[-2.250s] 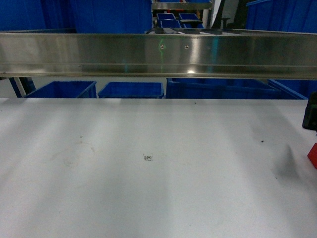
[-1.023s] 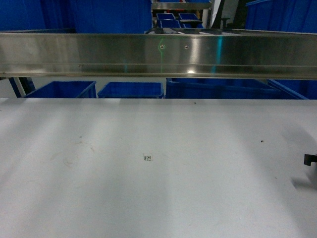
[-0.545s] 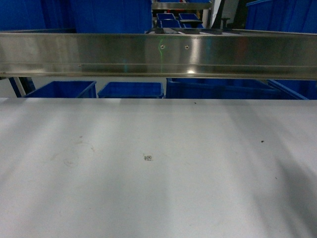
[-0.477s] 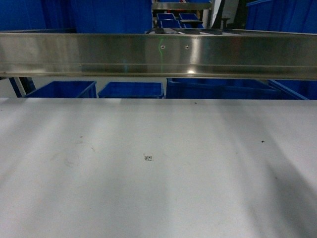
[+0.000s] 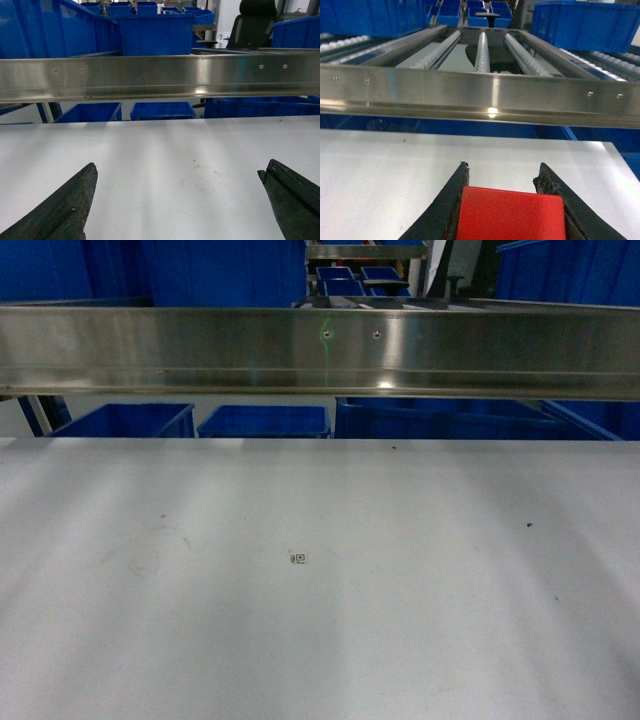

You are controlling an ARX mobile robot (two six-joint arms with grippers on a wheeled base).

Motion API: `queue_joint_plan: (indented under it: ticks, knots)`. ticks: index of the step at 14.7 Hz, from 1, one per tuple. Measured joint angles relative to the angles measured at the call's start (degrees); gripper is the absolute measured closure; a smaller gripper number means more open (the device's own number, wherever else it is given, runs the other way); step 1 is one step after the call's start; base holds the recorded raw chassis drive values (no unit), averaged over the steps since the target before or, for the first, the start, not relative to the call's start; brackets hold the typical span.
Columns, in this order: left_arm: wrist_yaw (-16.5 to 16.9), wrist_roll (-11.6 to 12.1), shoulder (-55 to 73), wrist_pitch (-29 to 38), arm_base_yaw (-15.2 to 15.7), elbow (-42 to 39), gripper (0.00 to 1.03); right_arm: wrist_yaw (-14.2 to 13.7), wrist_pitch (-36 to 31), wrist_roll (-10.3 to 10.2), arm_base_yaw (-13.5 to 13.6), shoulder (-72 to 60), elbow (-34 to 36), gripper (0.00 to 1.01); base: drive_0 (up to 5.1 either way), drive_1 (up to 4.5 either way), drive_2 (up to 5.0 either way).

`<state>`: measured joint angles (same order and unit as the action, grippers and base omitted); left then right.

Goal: Place magnetic block on left shelf second layer

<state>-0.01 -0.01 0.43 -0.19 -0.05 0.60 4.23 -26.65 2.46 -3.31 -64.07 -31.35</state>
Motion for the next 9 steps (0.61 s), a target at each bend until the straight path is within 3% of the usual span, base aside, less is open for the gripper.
queue_joint_plan:
  ticks: [3, 9]
  knots:
    - [0.00, 0.00, 0.00, 0.00, 0.00, 0.00, 0.05, 2.40, 0.17, -2.69, -5.57, 2.64, 2.29, 0.67, 0.0, 0.00, 0.0]
    - [0.00, 0.00, 0.00, 0.00, 0.00, 0.00, 0.05, 3.58, -0.09, -2.58, -6.19, 2.69, 2.67, 0.67, 0.0, 0.00, 0.0]
